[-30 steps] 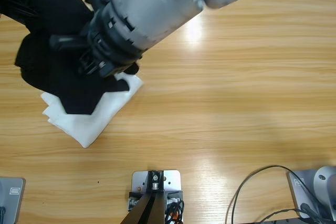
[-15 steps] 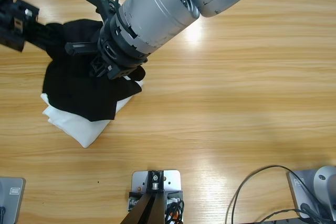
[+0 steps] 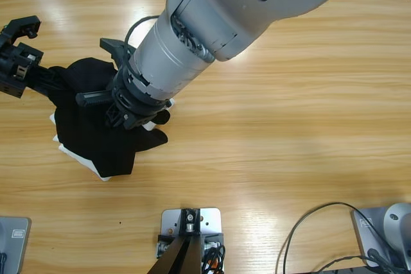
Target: Fold clothes
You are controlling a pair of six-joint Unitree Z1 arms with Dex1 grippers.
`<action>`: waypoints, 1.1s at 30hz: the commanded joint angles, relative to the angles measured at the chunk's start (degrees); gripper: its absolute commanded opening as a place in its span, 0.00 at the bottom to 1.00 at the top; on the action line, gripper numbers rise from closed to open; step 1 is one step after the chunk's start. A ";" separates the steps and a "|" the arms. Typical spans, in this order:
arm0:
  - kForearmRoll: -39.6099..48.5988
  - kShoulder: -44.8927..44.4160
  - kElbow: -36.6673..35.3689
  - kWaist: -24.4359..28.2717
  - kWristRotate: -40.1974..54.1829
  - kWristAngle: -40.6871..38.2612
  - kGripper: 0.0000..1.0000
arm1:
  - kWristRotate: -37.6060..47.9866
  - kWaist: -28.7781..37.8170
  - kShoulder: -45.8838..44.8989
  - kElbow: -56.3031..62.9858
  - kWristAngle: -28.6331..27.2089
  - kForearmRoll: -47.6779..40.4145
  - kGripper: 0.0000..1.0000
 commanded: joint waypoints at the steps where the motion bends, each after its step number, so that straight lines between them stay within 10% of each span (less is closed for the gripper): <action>1: 1.42 2.72 3.57 2.28 2.11 1.32 0.00 | 0.51 0.72 6.01 -2.44 0.70 -0.11 0.00; 10: 1.63 5.73 5.75 3.58 2.22 2.02 0.00 | 0.60 -0.70 7.84 -1.38 -1.90 -0.02 0.07; 12: 1.62 5.50 6.27 5.41 1.93 2.02 0.00 | 0.00 -0.97 6.87 -1.14 -4.52 0.54 0.97; 13: 1.69 5.39 7.01 6.52 0.97 2.09 0.01 | -0.32 -1.30 6.52 -1.14 -5.26 1.21 1.00; 18: 1.46 2.83 9.79 9.67 0.00 2.76 0.94 | -3.29 -3.59 4.87 -1.00 -11.38 4.39 1.00; 25: 3.90 -3.40 8.63 6.96 -3.30 -4.34 1.00 | -5.52 -8.86 2.43 -1.96 -12.57 6.90 1.00; 33: 0.44 -15.60 0.26 -7.96 -10.42 -0.58 0.97 | -8.81 -9.14 -6.78 -2.09 -14.30 16.05 0.99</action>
